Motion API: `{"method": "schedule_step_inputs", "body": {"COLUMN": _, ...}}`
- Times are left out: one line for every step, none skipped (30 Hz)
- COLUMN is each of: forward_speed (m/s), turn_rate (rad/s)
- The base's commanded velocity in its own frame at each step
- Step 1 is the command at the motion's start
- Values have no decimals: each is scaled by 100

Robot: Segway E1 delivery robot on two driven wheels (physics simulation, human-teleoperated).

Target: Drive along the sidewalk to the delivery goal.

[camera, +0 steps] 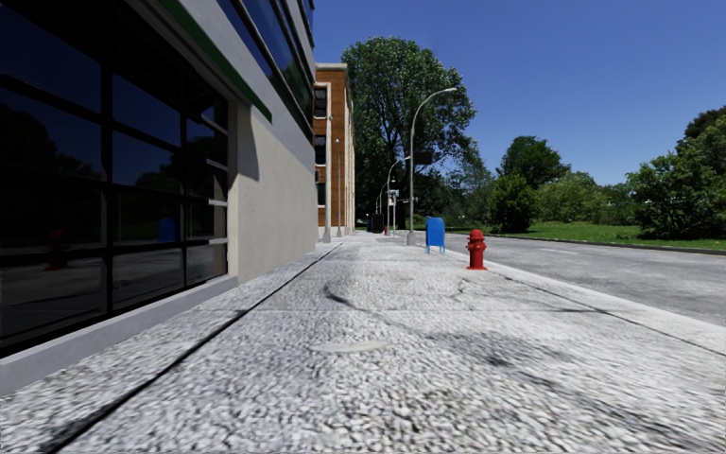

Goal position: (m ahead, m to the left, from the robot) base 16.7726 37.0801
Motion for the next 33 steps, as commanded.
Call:
{"method": "schedule_step_inputs", "body": {"forward_speed": 200, "turn_rate": 0}}
{"method": "schedule_step_inputs", "body": {"forward_speed": 200, "turn_rate": 0}}
{"method": "schedule_step_inputs", "body": {"forward_speed": 200, "turn_rate": 0}}
{"method": "schedule_step_inputs", "body": {"forward_speed": 200, "turn_rate": 0}}
{"method": "schedule_step_inputs", "body": {"forward_speed": 200, "turn_rate": 0}}
{"method": "schedule_step_inputs", "body": {"forward_speed": 200, "turn_rate": 0}}
{"method": "schedule_step_inputs", "body": {"forward_speed": 200, "turn_rate": 0}}
{"method": "schedule_step_inputs", "body": {"forward_speed": 200, "turn_rate": 0}}
{"method": "schedule_step_inputs", "body": {"forward_speed": 200, "turn_rate": 0}}
{"method": "schedule_step_inputs", "body": {"forward_speed": 200, "turn_rate": 0}}
{"method": "schedule_step_inputs", "body": {"forward_speed": 200, "turn_rate": 0}}
{"method": "schedule_step_inputs", "body": {"forward_speed": 200, "turn_rate": 0}}
{"method": "schedule_step_inputs", "body": {"forward_speed": 200, "turn_rate": 0}}
{"method": "schedule_step_inputs", "body": {"forward_speed": 200, "turn_rate": 0}}
{"method": "schedule_step_inputs", "body": {"forward_speed": 200, "turn_rate": 0}}
{"method": "schedule_step_inputs", "body": {"forward_speed": 200, "turn_rate": 0}}
{"method": "schedule_step_inputs", "body": {"forward_speed": 200, "turn_rate": 0}}
{"method": "schedule_step_inputs", "body": {"forward_speed": 200, "turn_rate": 0}}
{"method": "schedule_step_inputs", "body": {"forward_speed": 200, "turn_rate": 0}}
{"method": "schedule_step_inputs", "body": {"forward_speed": 200, "turn_rate": 0}}
{"method": "schedule_step_inputs", "body": {"forward_speed": 200, "turn_rate": 0}}
{"method": "schedule_step_inputs", "body": {"forward_speed": 200, "turn_rate": 0}}
{"method": "schedule_step_inputs", "body": {"forward_speed": 200, "turn_rate": 0}}
{"method": "schedule_step_inputs", "body": {"forward_speed": 200, "turn_rate": 0}}
{"method": "schedule_step_inputs", "body": {"forward_speed": 200, "turn_rate": 0}}
{"method": "schedule_step_inputs", "body": {"forward_speed": 200, "turn_rate": 0}}
{"method": "schedule_step_inputs", "body": {"forward_speed": 200, "turn_rate": 0}}
{"method": "schedule_step_inputs", "body": {"forward_speed": 200, "turn_rate": 0}}
{"method": "schedule_step_inputs", "body": {"forward_speed": 200, "turn_rate": 0}}
{"method": "schedule_step_inputs", "body": {"forward_speed": 200, "turn_rate": 0}}
{"method": "schedule_step_inputs", "body": {"forward_speed": 200, "turn_rate": 0}}
{"method": "schedule_step_inputs", "body": {"forward_speed": 200, "turn_rate": 0}}
{"method": "schedule_step_inputs", "body": {"forward_speed": 200, "turn_rate": 0}}
